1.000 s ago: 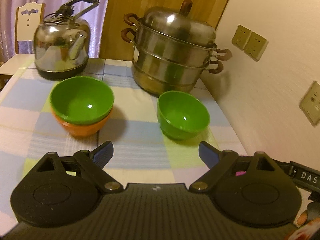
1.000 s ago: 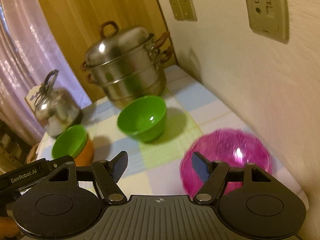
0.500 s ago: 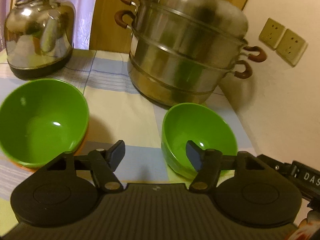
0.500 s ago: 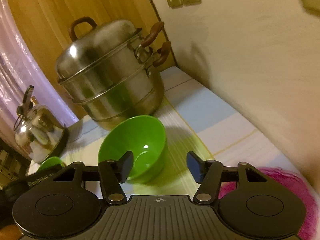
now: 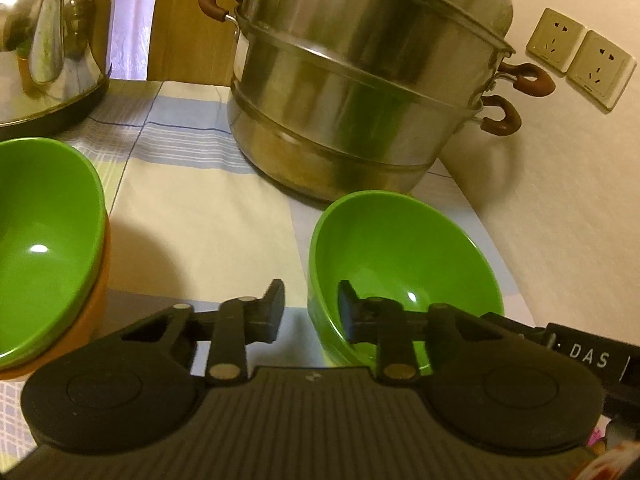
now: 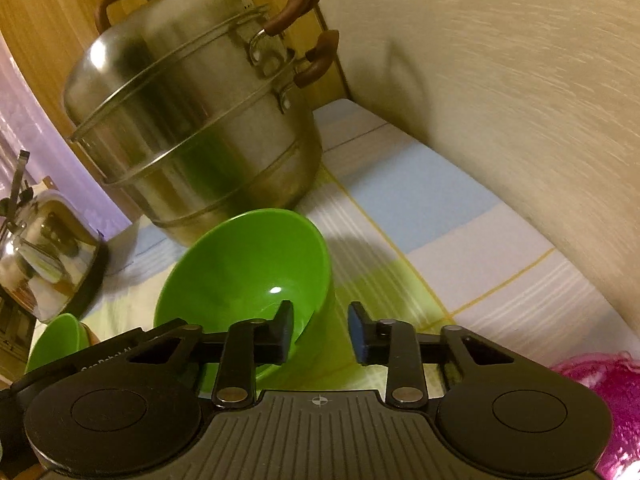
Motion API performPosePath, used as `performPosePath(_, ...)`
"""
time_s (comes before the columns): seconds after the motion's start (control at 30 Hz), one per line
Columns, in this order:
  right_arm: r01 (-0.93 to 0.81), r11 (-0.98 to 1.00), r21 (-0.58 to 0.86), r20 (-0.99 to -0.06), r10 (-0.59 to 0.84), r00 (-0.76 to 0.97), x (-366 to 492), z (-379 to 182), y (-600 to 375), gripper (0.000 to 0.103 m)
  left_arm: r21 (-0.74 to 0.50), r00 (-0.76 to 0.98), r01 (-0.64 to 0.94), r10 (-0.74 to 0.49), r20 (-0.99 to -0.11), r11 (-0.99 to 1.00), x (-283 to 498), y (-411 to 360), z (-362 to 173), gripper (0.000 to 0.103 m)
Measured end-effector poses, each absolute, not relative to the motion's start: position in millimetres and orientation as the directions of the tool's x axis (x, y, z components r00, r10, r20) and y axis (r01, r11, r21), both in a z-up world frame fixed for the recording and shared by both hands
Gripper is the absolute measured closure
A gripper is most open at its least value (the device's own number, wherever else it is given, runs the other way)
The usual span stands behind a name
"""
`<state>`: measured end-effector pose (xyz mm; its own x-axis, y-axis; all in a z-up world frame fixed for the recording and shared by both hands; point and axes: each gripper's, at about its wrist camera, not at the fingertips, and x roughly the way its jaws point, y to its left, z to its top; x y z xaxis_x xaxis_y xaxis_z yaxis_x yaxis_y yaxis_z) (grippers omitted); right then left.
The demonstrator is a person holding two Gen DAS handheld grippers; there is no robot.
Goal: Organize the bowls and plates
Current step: 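Lift the small green bowl with both tools over the green-orange stack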
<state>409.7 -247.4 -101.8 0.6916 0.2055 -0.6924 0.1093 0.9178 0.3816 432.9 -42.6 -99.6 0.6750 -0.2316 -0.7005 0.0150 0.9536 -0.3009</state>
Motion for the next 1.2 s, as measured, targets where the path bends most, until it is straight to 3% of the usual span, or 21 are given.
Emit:
performPosePath(0.27, 0.094, 0.929, 0.357, -0.700, 0.200, 0.685, 419.2, -107.4, -244.3, 0.088, -0.305, 0.681, 0.032, -0.244, -0.691, 0.952, 435.5, -46.9, -101.2, 0.091)
performPosePath(0.73, 0.076, 0.939, 0.335, -0.707, 0.197, 0.679, 414.9, -91.1, -243.9, 0.090, -0.305, 0.675, 0.036, -0.249, -0.695, 0.952, 419.0, -47.4, -88.2, 0.090)
performPosePath(1.2, -0.037, 0.932, 0.360, -0.622, 0.269, 0.736, 388.0, -20.4, -203.8, 0.090, -0.282, 0.734, -0.013, -0.182, -0.654, 0.959, 385.0, 3.8, -15.6, 0.090)
